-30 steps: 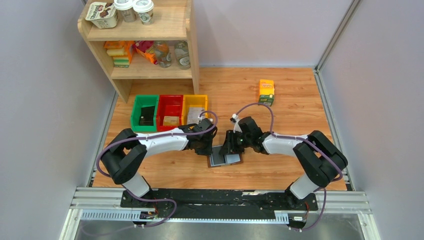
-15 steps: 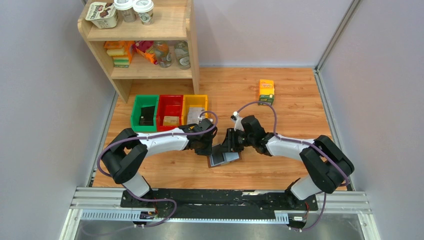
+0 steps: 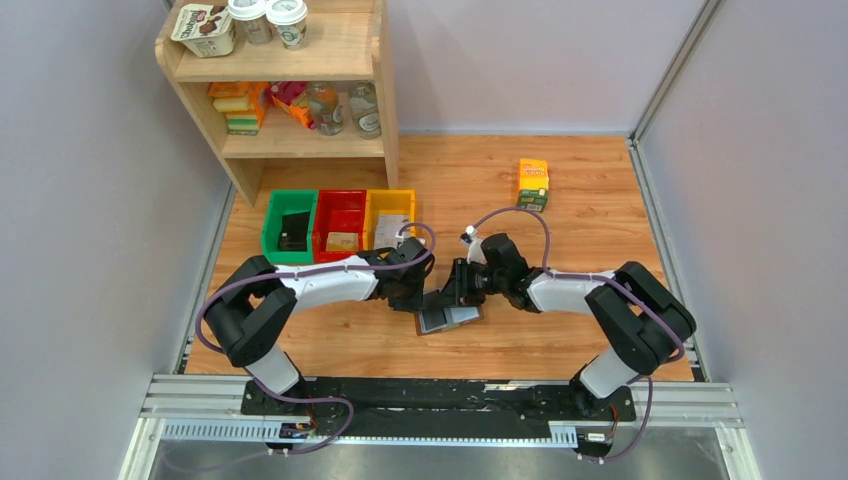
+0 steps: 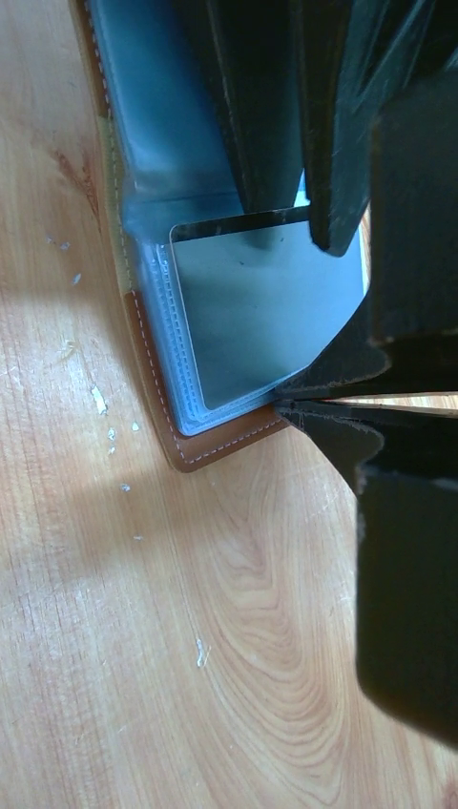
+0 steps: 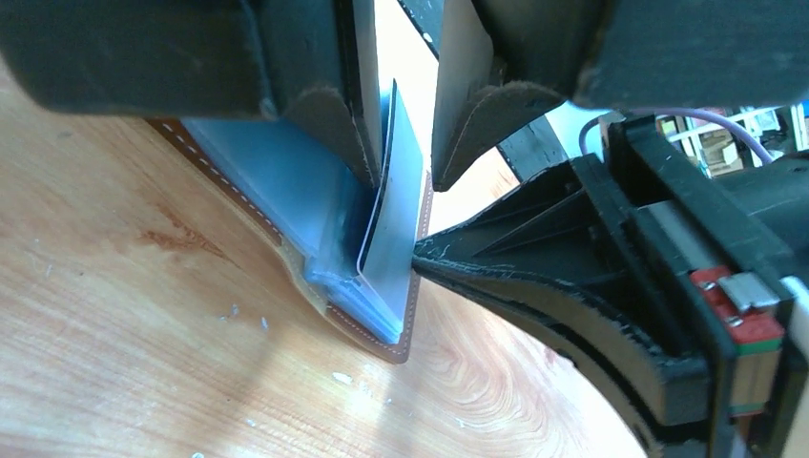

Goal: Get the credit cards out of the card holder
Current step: Remove the credit card from the card holder.

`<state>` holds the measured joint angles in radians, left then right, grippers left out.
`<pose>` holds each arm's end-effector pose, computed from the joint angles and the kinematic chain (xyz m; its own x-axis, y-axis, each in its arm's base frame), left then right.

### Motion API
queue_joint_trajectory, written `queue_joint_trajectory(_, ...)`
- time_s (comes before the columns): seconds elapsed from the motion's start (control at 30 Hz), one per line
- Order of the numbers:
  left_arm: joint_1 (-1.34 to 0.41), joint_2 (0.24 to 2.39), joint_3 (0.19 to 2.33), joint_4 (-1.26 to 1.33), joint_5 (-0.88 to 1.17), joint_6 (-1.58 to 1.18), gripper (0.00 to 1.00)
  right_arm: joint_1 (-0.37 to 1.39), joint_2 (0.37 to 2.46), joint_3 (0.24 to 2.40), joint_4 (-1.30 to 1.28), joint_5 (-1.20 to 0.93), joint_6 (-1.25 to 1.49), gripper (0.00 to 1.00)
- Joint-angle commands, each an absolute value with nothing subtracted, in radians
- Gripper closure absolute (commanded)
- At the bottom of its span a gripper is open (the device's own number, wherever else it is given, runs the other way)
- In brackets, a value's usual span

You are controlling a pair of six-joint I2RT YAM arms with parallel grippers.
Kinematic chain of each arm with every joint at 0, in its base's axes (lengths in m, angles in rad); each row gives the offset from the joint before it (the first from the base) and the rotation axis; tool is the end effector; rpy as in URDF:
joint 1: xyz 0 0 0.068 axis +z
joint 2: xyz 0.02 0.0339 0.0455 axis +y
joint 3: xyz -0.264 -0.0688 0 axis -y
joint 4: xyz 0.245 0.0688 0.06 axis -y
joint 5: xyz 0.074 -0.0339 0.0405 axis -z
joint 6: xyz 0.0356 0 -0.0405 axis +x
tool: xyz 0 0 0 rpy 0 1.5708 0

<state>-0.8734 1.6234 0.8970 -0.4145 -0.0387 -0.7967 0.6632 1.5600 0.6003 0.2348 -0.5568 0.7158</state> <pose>0.1954 -0.2310 0.1597 -0.9484 0.0194 -0.3165 0.1108 0.9555 -0.2734 0.2129 0.1902 0.1421 -0.9418 -0.0288 -0.3349 -0.2867 0.5889 0.7556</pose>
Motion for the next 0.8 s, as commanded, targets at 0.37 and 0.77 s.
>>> queue_joint_trajectory(0.37,-0.876,1.680,0.908,-0.405,-0.044,-0.773,0.92,0.681,1.672,0.632,0.370,-0.658,0.798,0.71)
queue_joint_trajectory(0.77,-0.876,1.740,0.953,-0.499,-0.084,-0.744,0.97,0.600,1.578,0.574,0.331,-0.692,0.756,0.71)
